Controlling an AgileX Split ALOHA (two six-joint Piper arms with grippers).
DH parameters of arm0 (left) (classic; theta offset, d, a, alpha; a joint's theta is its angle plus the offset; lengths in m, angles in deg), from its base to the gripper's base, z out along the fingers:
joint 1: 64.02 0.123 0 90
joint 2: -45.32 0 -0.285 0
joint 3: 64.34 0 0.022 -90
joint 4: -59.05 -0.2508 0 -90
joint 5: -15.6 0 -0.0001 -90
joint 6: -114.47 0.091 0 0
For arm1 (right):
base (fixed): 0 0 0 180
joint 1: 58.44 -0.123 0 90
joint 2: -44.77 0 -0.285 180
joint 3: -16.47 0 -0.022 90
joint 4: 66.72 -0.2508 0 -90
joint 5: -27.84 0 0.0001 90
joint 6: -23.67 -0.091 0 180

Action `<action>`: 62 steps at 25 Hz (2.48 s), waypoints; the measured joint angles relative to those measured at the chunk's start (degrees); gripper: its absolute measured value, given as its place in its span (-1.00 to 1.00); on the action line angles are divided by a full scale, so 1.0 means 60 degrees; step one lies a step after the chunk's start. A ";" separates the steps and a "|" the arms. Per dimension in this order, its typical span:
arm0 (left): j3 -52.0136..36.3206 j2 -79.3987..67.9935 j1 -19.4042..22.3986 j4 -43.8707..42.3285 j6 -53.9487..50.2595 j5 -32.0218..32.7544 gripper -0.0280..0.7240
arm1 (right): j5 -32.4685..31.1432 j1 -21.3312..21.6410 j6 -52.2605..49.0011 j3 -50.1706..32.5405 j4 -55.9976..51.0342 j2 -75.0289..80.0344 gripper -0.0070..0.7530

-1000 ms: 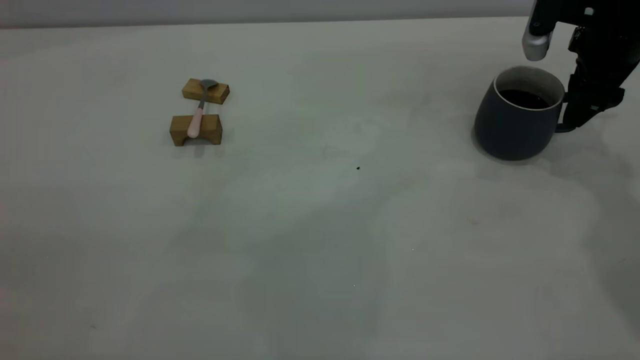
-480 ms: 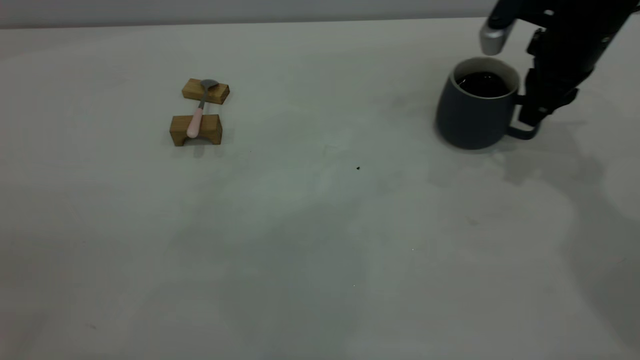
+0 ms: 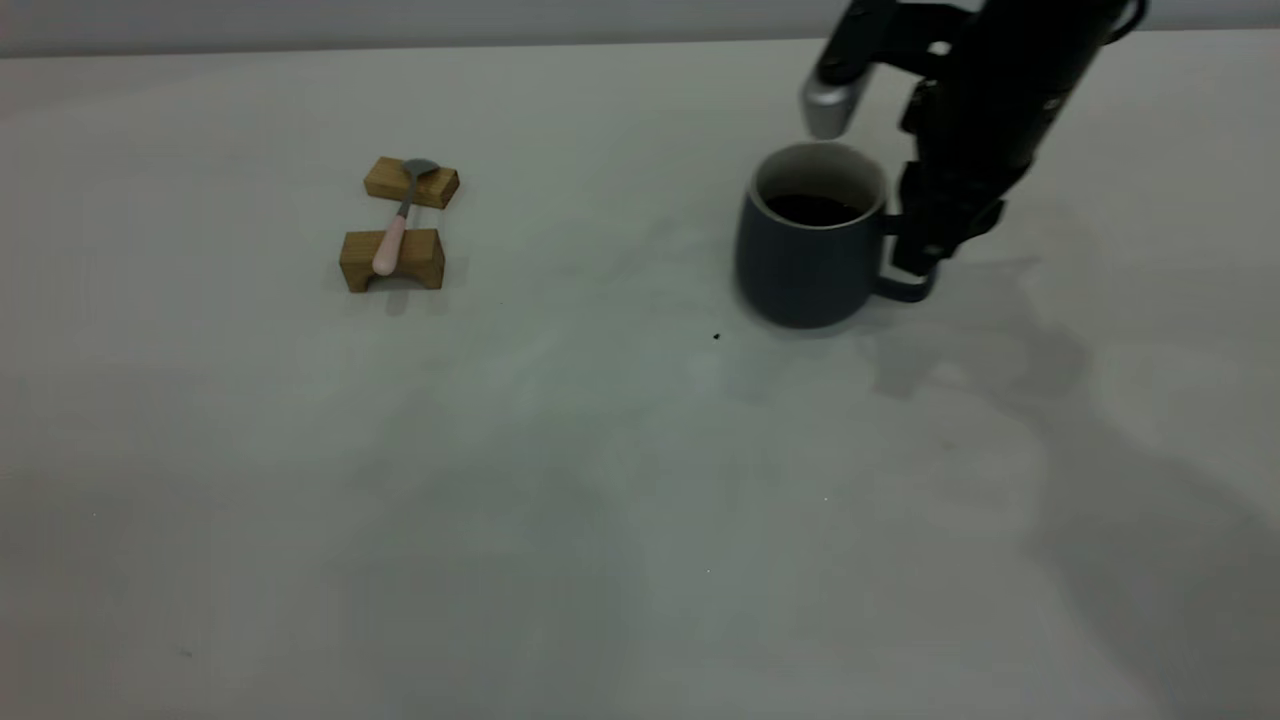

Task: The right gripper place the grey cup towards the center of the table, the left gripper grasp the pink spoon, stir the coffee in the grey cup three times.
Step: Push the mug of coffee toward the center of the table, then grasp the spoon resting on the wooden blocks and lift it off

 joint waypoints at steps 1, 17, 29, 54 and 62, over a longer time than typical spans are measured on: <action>0.0000 0.0000 0.0000 0.0000 0.0000 0.0000 0.23 | 0.0094 -0.0116 -0.0099 0.0000 -0.0013 0.0000 -0.49; 0.0000 0.0000 0.0000 0.0000 -0.0007 0.0000 0.23 | 0.0846 -0.0777 -0.0326 0.0000 -0.1438 0.0016 -0.37; 0.0000 0.0000 0.0000 0.0000 -0.0007 0.0000 0.23 | -0.0509 -0.0768 -0.1257 0.0000 -0.1601 -0.1481 0.93; 0.0000 0.0000 0.0000 0.0000 -0.0007 0.0000 0.23 | -0.7404 -0.0595 -0.8926 -0.2338 0.2189 -1.2859 0.87; 0.0000 0.0000 0.0000 0.0000 -0.0007 0.0000 0.23 | -0.7032 0.0414 -0.9896 -0.6351 0.2578 -1.7979 0.83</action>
